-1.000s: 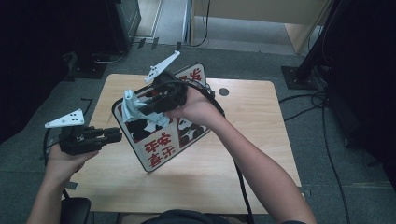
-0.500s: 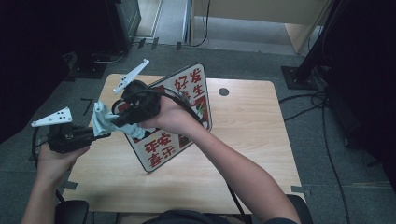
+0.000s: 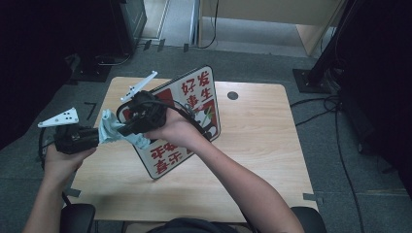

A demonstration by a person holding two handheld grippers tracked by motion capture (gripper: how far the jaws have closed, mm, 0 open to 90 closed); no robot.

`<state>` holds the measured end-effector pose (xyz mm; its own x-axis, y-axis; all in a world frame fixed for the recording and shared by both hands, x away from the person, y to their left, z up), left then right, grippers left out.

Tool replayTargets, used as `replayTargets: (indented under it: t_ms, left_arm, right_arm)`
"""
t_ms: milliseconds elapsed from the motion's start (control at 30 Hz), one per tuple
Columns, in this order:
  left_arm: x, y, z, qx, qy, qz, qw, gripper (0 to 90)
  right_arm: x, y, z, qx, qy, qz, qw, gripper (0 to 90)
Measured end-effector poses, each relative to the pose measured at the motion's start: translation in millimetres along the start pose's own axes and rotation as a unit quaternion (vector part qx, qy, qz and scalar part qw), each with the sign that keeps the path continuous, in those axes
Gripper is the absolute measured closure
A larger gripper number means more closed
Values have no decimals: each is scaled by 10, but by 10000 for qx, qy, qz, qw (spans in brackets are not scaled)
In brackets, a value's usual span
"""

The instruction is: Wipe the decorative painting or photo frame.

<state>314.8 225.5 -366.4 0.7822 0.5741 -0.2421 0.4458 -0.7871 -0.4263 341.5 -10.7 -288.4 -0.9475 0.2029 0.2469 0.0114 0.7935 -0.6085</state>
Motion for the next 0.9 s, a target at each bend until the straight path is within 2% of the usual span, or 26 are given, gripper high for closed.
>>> replayTargets:
  t_ms: [233,900]
  left_arm:
    - [14,53,-12,21,74,28,10000,787]
    - [9,64,2,48,58,63,10000,785]
  right_arm:
    - [-16,21,71,23,48,-13,10000,809]
    - [-34,122,278,72,53,2,10000,810]
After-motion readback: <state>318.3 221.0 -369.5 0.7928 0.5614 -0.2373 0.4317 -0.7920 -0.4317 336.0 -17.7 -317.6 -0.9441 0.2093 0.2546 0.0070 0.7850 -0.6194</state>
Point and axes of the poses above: each handheld gripper's, and its own axes: y roughly forward along the jaws, z roughly out of its underside, x roughly to its left, the point moved 1 cm from there along y, roughly forward along the jaws, and after that the axes turned 1 degree about -x, right-handed, at the moved point
